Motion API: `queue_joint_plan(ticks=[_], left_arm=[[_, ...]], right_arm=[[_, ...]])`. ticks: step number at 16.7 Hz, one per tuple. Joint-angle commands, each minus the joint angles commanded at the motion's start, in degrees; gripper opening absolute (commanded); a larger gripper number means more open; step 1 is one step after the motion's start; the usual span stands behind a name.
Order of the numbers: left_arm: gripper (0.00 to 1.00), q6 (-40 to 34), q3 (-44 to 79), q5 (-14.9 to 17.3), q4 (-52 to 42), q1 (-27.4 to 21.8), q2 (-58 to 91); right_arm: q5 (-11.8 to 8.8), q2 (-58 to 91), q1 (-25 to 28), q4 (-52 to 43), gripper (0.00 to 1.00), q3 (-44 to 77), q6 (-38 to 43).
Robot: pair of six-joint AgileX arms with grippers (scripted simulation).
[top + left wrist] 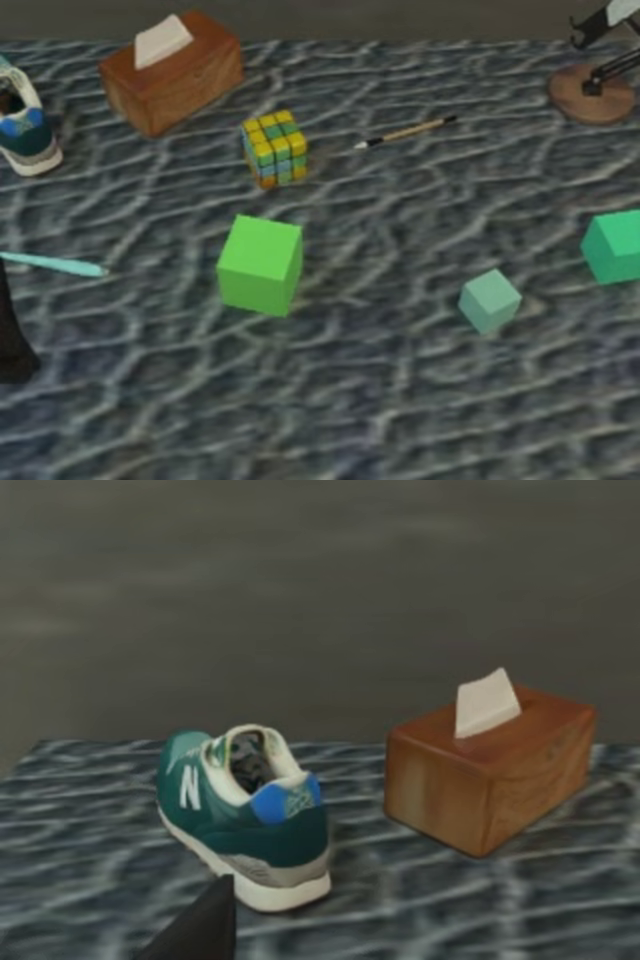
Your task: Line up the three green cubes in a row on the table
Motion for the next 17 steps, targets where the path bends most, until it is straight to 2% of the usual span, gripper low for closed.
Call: queue_joint_plan(ticks=[4, 8, 17], left_arm=[[1.00, 0.0, 0.0, 0.0, 0.0, 0.0, 0.0], [1.00, 0.0, 0.0, 0.0, 0.0, 0.0, 0.0], [1.00, 0.0, 0.0, 0.0, 0.0, 0.0, 0.0]], right_arm=[[0.1, 1.8, 0.4, -1.1, 1.00, 1.7, 0.0], [0.3, 12.6, 3.0, -7.8, 1.00, 11.5, -0.1], [0.1, 62.1, 14.7, -35.2, 1.00, 49.0, -1.6]])
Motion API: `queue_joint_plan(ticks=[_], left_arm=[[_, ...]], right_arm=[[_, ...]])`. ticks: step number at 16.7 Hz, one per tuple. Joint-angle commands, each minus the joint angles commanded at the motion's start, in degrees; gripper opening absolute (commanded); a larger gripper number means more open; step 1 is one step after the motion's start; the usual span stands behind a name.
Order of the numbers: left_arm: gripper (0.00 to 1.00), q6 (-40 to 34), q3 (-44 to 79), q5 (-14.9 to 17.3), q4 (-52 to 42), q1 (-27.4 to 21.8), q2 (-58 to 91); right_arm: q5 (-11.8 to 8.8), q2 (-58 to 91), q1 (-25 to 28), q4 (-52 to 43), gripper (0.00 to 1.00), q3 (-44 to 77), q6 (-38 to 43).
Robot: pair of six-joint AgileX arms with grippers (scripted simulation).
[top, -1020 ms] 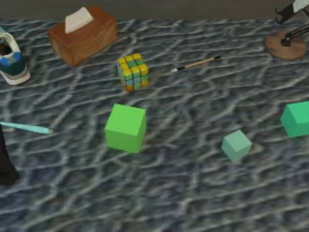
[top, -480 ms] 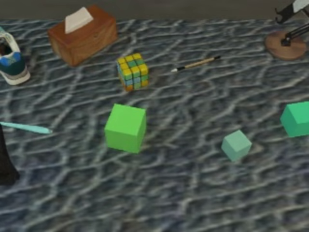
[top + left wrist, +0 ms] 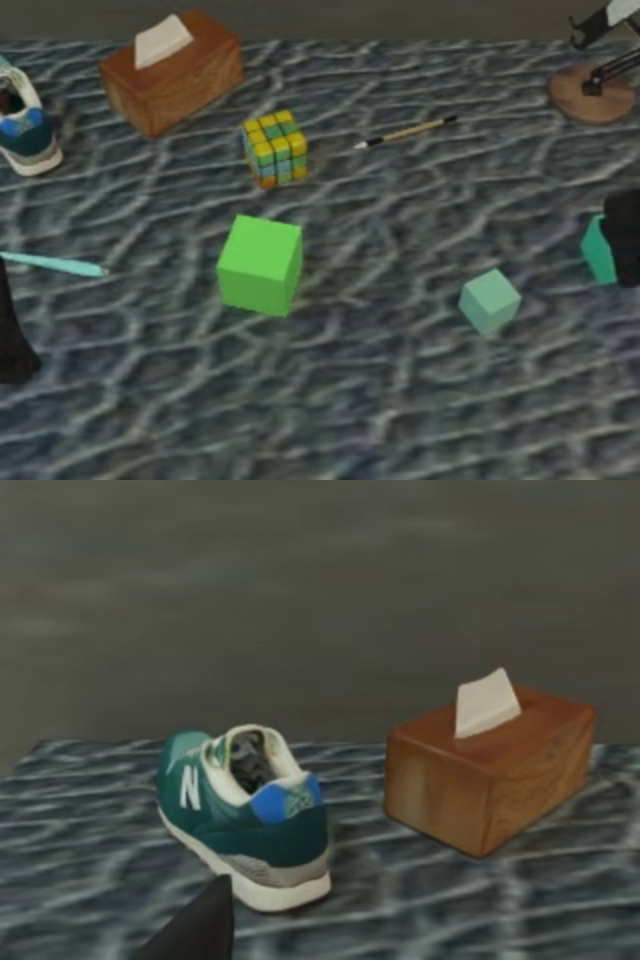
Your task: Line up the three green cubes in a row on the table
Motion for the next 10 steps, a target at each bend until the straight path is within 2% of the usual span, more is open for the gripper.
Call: queue_joint_plan(ticks=[6, 10], left_arm=[[1.00, 0.0, 0.0, 0.0, 0.0, 0.0, 0.0], [1.00, 0.0, 0.0, 0.0, 0.0, 0.0, 0.0]], right_arm=[[-0.1, 33.6, 7.5, -17.5, 1.00, 24.4, -1.1], [-0.1, 47.9, 10.6, -25.0, 1.00, 35.0, -1.3]])
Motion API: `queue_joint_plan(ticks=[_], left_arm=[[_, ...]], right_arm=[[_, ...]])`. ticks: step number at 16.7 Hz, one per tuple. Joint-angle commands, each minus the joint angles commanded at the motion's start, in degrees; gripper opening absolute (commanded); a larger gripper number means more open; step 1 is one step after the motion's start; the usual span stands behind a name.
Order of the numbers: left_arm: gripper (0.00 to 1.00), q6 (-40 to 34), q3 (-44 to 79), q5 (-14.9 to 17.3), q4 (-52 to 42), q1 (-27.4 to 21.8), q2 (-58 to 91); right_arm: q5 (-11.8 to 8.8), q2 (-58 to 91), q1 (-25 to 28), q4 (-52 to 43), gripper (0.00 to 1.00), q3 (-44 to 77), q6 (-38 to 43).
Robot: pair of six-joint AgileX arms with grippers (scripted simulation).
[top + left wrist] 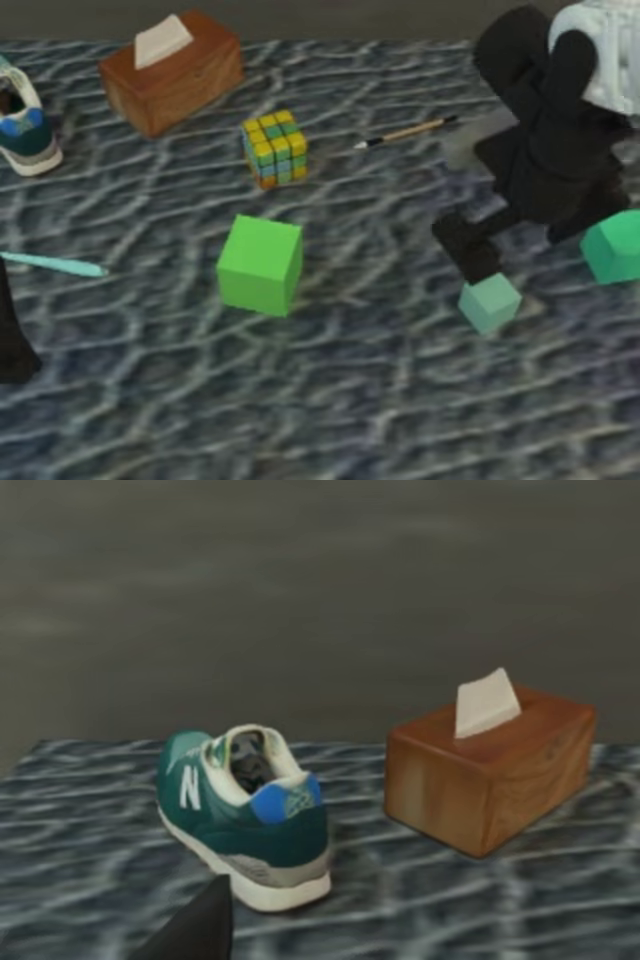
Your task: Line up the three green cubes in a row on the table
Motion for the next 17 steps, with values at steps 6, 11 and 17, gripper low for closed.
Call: queue_joint_plan(ticks=[6, 11, 17], left_arm=[[1.00, 0.0, 0.0, 0.0, 0.0, 0.0, 0.0], [1.00, 0.0, 0.0, 0.0, 0.0, 0.0, 0.0], [1.00, 0.0, 0.0, 0.0, 0.0, 0.0, 0.0]], right_arm=[[0.0, 4.8, 1.0, -2.7, 1.00, 3.7, 0.0], [0.0, 5.6, 0.9, -0.3, 1.00, 2.0, -0.1], [0.1, 11.4, 1.1, 13.7, 1.00, -5.7, 0.1]])
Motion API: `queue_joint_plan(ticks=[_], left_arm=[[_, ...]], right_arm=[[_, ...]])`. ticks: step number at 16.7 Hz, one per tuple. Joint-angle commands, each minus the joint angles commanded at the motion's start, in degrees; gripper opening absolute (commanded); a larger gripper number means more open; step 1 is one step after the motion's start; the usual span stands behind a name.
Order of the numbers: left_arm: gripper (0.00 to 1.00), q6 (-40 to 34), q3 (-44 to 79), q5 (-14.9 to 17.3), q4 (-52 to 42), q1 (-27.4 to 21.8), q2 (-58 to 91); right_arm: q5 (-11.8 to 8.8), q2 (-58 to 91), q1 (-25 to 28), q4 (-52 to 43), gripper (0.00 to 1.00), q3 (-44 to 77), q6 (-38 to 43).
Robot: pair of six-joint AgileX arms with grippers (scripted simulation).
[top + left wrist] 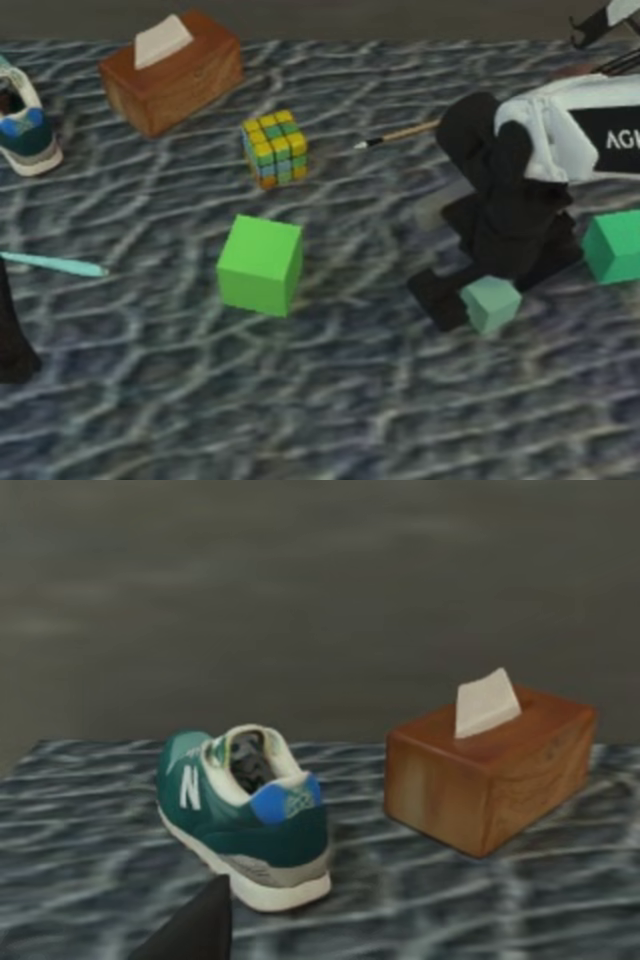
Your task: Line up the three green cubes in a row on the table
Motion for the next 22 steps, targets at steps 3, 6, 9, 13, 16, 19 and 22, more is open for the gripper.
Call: queue_joint_plan(ticks=[3, 6, 9, 13, 16, 19, 22], left_arm=[[1.00, 0.0, 0.0, 0.0, 0.0, 0.0, 0.0], [1.00, 0.0, 0.0, 0.0, 0.0, 0.0, 0.0], [1.00, 0.0, 0.0, 0.0, 0.0, 0.0, 0.0], [1.00, 0.0, 0.0, 0.0, 0.0, 0.0, 0.0], [1.00, 0.0, 0.0, 0.0, 0.0, 0.0, 0.0], [1.00, 0.0, 0.0, 0.0, 0.0, 0.0, 0.0], [1.00, 0.0, 0.0, 0.0, 0.0, 0.0, 0.0]], right_arm=[[0.0, 0.9, 0.0, 1.7, 1.00, -1.1, 0.0], [0.0, 0.9, 0.0, 1.7, 0.92, -1.1, 0.0], [0.0, 0.9, 0.0, 1.7, 0.70, -1.1, 0.0], [0.0, 0.9, 0.0, 1.7, 0.40, -1.1, 0.0], [0.0, 0.9, 0.0, 1.7, 0.17, -1.1, 0.0], [0.0, 0.9, 0.0, 1.7, 0.00, -1.1, 0.0], [0.0, 0.9, 0.0, 1.7, 0.00, -1.1, 0.0]])
